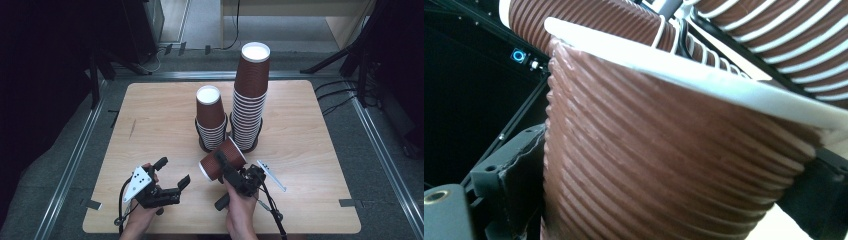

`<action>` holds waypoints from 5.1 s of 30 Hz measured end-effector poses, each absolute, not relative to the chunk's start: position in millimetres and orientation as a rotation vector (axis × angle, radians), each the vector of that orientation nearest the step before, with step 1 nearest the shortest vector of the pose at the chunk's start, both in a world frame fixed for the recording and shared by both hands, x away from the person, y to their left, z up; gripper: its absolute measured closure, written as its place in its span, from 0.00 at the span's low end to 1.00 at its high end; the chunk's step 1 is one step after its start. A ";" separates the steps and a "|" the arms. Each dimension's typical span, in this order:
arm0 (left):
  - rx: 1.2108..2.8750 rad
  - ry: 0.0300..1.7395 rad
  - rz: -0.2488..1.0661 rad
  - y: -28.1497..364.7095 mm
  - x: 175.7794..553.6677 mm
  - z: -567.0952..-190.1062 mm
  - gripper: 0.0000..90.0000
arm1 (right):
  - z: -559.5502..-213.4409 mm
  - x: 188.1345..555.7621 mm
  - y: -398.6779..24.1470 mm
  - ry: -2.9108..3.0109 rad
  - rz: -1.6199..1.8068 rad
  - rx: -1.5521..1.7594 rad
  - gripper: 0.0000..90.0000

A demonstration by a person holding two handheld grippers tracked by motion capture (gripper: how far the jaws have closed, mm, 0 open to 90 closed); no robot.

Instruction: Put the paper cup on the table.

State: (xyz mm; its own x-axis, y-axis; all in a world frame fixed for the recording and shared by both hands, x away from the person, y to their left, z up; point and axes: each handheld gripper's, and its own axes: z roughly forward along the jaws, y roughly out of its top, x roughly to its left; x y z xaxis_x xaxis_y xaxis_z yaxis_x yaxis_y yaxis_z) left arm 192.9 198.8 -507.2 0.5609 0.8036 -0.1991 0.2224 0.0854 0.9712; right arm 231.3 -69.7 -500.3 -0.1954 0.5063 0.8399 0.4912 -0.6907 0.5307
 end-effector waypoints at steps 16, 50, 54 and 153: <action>1.477 1.019 0.622 221.7 196.2 -519.4 0.01 | -499.2 232.9 -81.7 1.305 1.919 1.767 0.07; 1.408 1.192 0.721 275.6 197.3 -533.4 0.01 | -491.4 242.0 -112.4 1.359 1.739 1.389 0.07; 1.417 1.216 0.766 281.4 195.9 -539.0 0.01 | -491.6 246.0 -118.4 1.348 1.709 1.378 0.07; 1.407 1.290 0.789 303.0 193.0 -550.8 0.03 | -545.7 342.1 -233.6 1.532 1.053 1.274 0.00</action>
